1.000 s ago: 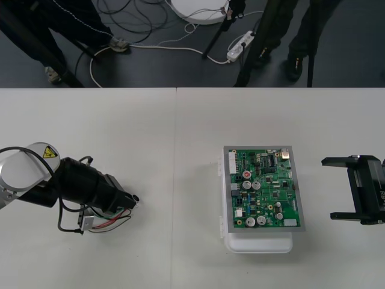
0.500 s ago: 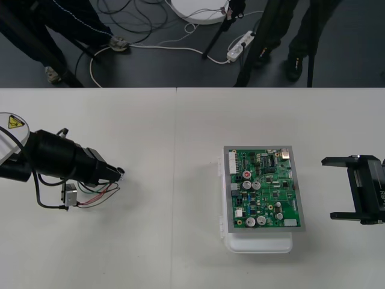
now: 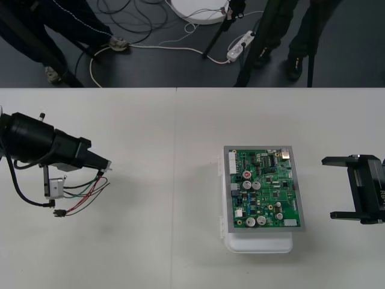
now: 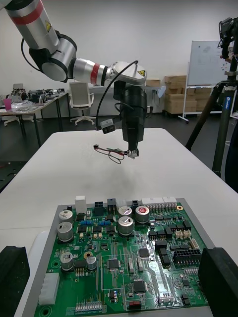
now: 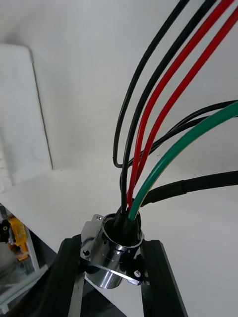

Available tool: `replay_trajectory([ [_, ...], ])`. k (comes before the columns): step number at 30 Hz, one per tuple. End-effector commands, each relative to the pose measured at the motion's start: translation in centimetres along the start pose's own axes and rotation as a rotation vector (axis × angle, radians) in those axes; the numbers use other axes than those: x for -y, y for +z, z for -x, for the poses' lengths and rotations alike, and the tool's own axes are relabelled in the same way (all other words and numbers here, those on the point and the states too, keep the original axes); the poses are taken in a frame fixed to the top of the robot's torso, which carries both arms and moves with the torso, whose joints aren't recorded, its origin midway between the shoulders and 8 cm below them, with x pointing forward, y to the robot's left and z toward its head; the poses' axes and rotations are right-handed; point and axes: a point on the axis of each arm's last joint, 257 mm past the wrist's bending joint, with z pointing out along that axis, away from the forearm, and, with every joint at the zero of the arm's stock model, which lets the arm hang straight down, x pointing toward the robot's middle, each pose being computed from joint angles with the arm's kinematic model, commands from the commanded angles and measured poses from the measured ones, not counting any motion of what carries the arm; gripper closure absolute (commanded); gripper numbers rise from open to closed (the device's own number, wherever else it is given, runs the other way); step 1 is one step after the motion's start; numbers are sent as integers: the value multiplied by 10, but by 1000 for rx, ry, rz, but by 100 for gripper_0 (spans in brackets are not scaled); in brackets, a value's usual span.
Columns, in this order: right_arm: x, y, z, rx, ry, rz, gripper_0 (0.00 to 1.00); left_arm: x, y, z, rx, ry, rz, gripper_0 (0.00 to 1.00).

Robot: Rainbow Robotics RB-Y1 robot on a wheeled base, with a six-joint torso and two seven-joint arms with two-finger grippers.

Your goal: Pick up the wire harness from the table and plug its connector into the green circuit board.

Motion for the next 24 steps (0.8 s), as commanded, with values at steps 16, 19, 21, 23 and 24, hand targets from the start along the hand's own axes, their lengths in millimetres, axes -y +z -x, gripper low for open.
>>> replay_trajectory([
  [16, 22, 4, 14, 23, -72, -28, 0, -59, -46, -3, 24, -485, -32, 100],
  [19, 22, 4, 15, 27, -69, -29, 0, -66, -48, -6, 6, -551, -43, 100],
  [21, 22, 4, 16, 31, -67, -28, 0, -72, -49, -8, -10, -578, -45, 100],
  [23, 22, 4, 16, 31, -67, -28, 0, -81, -52, -17, -50, -621, -44, 100],
  [24, 22, 4, 16, 31, -69, -28, 0, -83, -53, -20, -61, -636, -42, 100],
])
